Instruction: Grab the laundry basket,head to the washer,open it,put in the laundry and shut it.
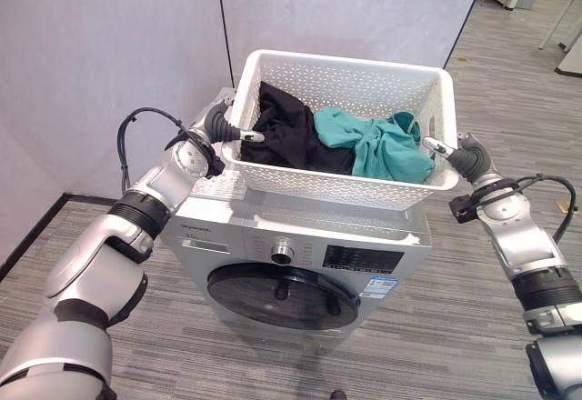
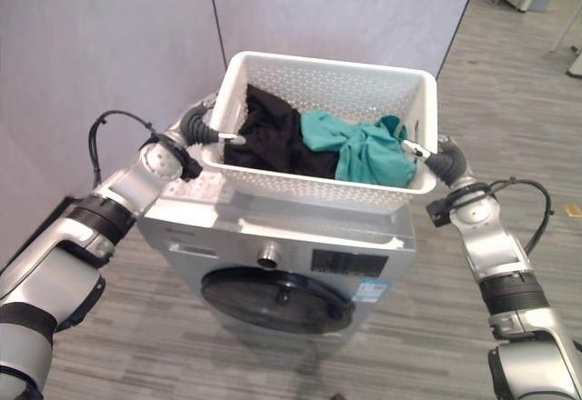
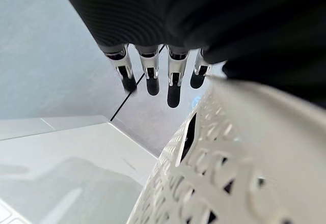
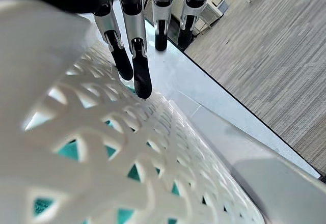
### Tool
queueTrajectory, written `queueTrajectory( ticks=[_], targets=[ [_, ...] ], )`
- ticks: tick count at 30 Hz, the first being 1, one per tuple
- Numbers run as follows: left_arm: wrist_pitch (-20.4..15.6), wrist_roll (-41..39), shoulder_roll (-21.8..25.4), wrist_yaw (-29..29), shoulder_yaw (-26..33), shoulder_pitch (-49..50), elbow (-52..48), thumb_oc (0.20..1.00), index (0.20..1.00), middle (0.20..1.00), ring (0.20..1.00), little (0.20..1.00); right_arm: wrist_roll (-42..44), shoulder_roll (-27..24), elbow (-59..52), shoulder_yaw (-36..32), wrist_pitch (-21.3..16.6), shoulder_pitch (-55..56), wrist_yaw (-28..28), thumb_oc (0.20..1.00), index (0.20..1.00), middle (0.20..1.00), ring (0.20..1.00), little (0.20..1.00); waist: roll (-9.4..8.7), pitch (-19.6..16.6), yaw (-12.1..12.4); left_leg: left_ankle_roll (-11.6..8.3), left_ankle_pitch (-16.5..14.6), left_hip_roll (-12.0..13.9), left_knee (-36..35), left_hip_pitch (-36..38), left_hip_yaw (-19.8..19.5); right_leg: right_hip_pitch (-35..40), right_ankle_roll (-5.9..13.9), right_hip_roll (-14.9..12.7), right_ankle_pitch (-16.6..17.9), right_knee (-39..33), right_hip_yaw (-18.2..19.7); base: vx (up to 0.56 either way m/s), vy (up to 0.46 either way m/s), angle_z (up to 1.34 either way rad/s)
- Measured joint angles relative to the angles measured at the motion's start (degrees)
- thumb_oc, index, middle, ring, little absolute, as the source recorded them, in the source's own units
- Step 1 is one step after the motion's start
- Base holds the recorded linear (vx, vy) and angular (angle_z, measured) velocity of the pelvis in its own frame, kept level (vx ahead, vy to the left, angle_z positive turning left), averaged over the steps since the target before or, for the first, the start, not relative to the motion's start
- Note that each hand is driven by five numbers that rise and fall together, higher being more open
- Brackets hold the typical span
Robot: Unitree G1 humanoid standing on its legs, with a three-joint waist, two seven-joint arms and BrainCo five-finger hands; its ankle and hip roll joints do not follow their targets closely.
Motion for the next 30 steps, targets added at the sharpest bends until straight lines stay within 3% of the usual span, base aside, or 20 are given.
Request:
queueTrajectory(
  ticks=[5, 13, 17, 18, 21, 22, 25, 30],
  targets=[
    [-0.15, -0.46, -0.43, 0.05, -0.34, -1.49, 2.41, 1.000, 1.000, 1.000, 1.000, 1.000, 1.21, 0.18, 2.58, 0.94, -0.35, -2.08, -0.10, 1.000, 1.000, 1.000, 1.000, 1.000, 0.11, -0.12, -0.51, 0.02, 1.13, -0.05, -2.01, 0.73, -0.23, 0.13, 0.09, -0.11, 0.29, -0.47, -0.31, 0.05, 0.009, 0.02],
    [-0.19, -1.14, -2.35, 0.45, -2.84, -9.75, 12.60, 1.000, 1.000, 1.000, 1.000, 1.000, 5.25, -0.13, 17.73, 10.40, -0.30, -15.18, -0.57, 1.000, 1.000, 1.000, 1.000, 1.000, 0.63, -0.40, -1.33, -0.01, 1.32, -0.06, -2.09, 0.05, -0.26, -0.59, 0.12, -0.14, 0.44, -0.47, -0.35, 0.01, 0.005, 0.00],
    [-0.29, -3.22, -3.78, 1.21, -7.06, -14.92, 20.17, 1.000, 1.000, 1.000, 1.000, 1.000, 7.74, -0.18, 26.62, 19.61, 0.06, -24.68, -0.38, 1.000, 1.000, 1.000, 1.000, 1.000, 0.83, -0.40, -1.90, 0.03, 1.43, -0.06, -2.46, 0.00, 0.19, -0.99, 0.14, -0.15, 0.52, -0.47, -0.05, -0.02, 0.017, -0.05],
    [-2.06, -3.39, -4.68, 1.16, -8.26, -18.92, 21.94, 1.000, 1.000, 1.000, 1.000, 1.000, 7.75, -0.24, 29.05, 24.12, 0.11, -28.94, -0.20, 1.000, 1.000, 1.000, 1.000, 1.000, 1.01, -0.63, -1.88, 0.02, 1.45, -0.06, -2.41, -0.84, 0.17, -1.82, 0.14, -0.16, 0.57, -0.47, -0.02, -0.05, 0.021, -0.01],
    [-2.94, -3.18, -5.36, -0.30, -14.75, -23.41, 21.90, 1.000, 1.000, 1.000, 1.000, 1.000, 7.78, -0.03, 36.01, 36.18, 0.71, -39.63, 2.59, 1.000, 1.000, 1.000, 1.000, 1.000, 2.47, -1.12, -1.82, 0.19, 1.59, -0.37, -1.74, -3.41, 0.46, -4.20, 0.06, -0.45, 1.35, -0.46, 0.09, -0.06, 0.010, -0.03],
    [-3.40, -3.14, -6.58, -0.57, -14.74, -24.41, 21.66, 1.000, 1.000, 1.000, 1.000, 1.000, 7.81, 0.09, 36.99, 36.31, 0.65, -41.50, 3.43, 1.000, 1.000, 1.000, 1.000, 1.000, 2.78, -1.23, -1.64, 0.24, 1.71, -0.41, -1.83, -3.98, 0.40, -4.75, -0.01, -0.46, 1.45, -0.46, 0.06, -0.12, 0.004, 0.00],
    [-4.04, -3.17, -12.20, -0.63, -14.82, -27.02, 25.68, 1.000, 1.000, 1.000, 1.000, 1.000, 8.93, 5.51, 48.59, 41.28, 0.48, -50.84, 4.78, 1.000, 1.000, 1.000, 1.000, 1.000, 3.05, -1.15, -1.75, 0.19, 1.74, -0.30, -1.65, -4.94, 0.55, -5.72, -0.03, -0.36, 1.46, -0.45, 0.14, -0.09, 0.001, -0.02],
    [-4.45, -3.14, -12.27, -0.37, -15.37, -28.51, 26.15, 1.000, 1.000, 1.000, 1.000, 1.000, 9.97, 8.35, 51.57, 41.05, -0.36, -54.36, 5.80, 1.000, 1.000, 1.000, 1.000, 1.000, 3.14, -1.09, -1.93, 0.12, 2.03, -0.18, -1.86, -5.86, 0.70, -6.85, -0.21, -0.20, 1.76, -0.46, 0.37, -0.01, 0.002, 0.00]
  ],
)
